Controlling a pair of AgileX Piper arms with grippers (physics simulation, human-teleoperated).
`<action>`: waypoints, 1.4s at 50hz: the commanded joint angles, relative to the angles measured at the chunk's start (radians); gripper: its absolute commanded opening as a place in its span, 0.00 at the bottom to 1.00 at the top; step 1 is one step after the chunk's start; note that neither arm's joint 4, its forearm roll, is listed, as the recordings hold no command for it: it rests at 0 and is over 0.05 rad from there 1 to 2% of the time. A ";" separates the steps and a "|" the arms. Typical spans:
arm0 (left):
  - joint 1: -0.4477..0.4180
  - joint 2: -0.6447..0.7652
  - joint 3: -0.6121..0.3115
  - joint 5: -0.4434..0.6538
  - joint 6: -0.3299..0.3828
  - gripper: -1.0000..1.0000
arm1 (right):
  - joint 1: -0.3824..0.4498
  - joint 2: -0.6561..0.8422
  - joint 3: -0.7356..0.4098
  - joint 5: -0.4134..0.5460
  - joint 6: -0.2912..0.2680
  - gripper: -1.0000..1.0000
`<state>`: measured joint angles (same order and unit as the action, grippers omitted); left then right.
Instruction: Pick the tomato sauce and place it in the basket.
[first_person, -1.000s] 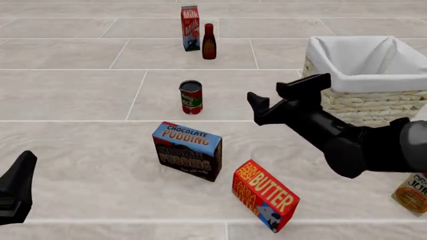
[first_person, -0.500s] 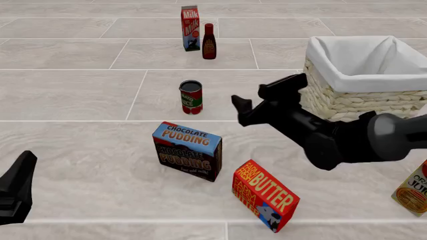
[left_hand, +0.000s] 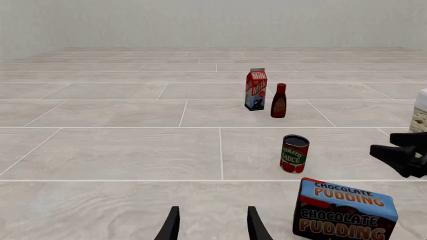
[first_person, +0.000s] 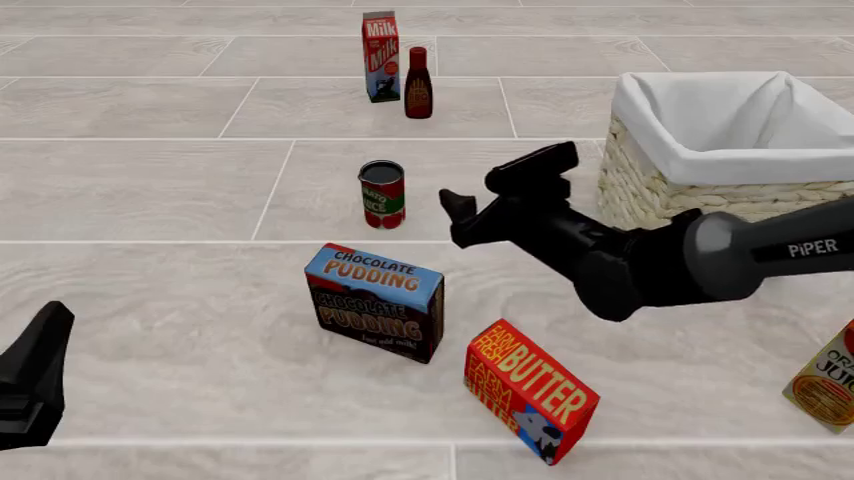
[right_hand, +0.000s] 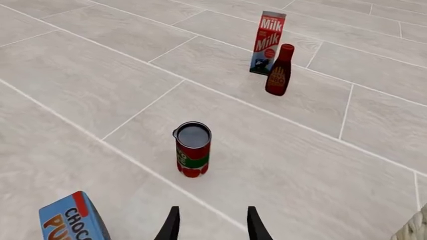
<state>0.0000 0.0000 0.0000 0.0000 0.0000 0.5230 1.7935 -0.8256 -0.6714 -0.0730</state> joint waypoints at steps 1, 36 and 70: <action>0.000 0.000 0.000 0.000 0.000 1.00 | 0.002 0.056 -0.054 0.009 -0.002 1.00; 0.000 0.000 0.000 0.000 0.000 1.00 | 0.010 0.185 -0.184 0.039 0.005 1.00; 0.000 0.000 0.000 0.000 0.000 1.00 | -0.008 0.335 -0.346 0.066 0.029 1.00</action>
<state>0.0000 0.0000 0.0000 0.0000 0.0000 0.5208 2.0860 -1.1218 -0.6175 -0.0464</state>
